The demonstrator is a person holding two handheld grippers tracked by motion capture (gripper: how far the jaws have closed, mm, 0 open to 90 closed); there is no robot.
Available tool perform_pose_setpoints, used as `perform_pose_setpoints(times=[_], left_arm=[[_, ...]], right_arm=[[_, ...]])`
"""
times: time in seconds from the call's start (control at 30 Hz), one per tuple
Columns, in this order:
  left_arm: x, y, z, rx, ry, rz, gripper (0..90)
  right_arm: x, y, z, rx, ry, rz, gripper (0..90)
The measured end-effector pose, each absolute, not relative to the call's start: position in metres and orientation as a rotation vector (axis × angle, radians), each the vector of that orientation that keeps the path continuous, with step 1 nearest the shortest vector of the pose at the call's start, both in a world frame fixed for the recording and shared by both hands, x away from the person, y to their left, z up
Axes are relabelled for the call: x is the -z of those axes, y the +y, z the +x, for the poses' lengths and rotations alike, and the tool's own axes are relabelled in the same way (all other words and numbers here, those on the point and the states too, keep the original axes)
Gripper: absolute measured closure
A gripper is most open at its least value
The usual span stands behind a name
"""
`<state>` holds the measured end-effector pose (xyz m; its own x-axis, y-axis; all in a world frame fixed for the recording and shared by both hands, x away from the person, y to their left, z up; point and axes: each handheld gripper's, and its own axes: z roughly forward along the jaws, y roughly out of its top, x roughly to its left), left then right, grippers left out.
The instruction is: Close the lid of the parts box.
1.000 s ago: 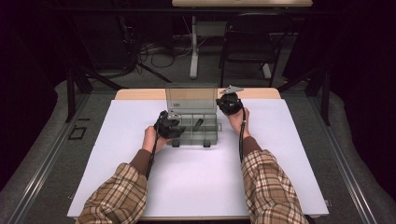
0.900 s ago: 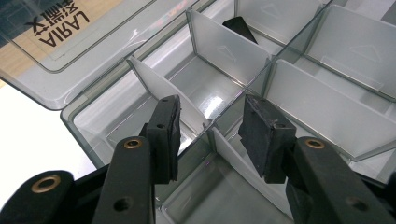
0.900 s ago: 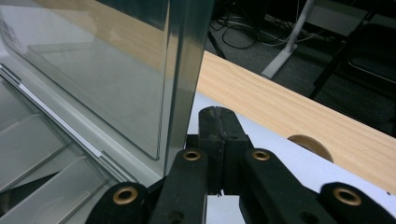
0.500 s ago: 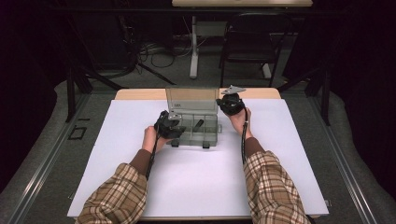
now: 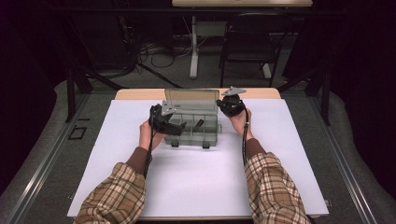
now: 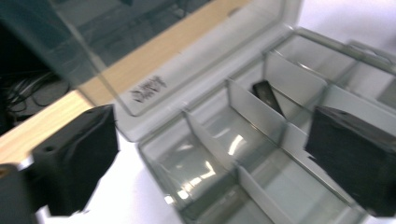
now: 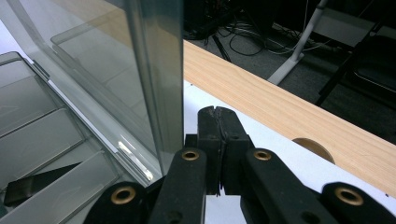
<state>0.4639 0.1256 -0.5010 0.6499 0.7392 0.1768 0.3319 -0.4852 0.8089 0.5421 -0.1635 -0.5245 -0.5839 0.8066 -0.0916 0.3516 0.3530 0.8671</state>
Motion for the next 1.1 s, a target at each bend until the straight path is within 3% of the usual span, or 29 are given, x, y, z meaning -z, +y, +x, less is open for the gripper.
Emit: perform_pose_setpoints(times=[0.27,0.4,0.47,0.53,0.67,0.93,1.1], left_arm=[[0.468,0.134,0.48,-0.807,0.848,2.081,1.7],[0.451,0.136,0.488,-0.928,0.867,2.075,16.3],[0.448,0.136,0.491,-0.947,0.859,2.09,18.7],[0.446,0.136,0.494,-0.969,0.842,2.11,26.8],[0.446,0.137,0.495,-0.957,0.781,2.16,59.1],[0.449,0.138,0.497,-0.957,0.77,2.169,66.8],[0.448,0.14,0.497,-0.949,0.765,2.171,67.5]], right_arm=[[0.525,-0.164,0.54,-1.17,2.108,0.995,89.2],[0.525,-0.164,0.539,-1.17,2.107,0.993,89.2],[0.525,-0.164,0.539,-1.169,2.108,0.99,89.0],[0.525,-0.164,0.538,-1.169,2.109,0.991,88.9],[0.525,-0.164,0.538,-1.163,2.114,0.984,88.5],[0.518,-0.172,0.533,-1.121,2.137,0.985,81.7],[0.503,-0.186,0.523,-1.125,2.14,0.99,68.2]])
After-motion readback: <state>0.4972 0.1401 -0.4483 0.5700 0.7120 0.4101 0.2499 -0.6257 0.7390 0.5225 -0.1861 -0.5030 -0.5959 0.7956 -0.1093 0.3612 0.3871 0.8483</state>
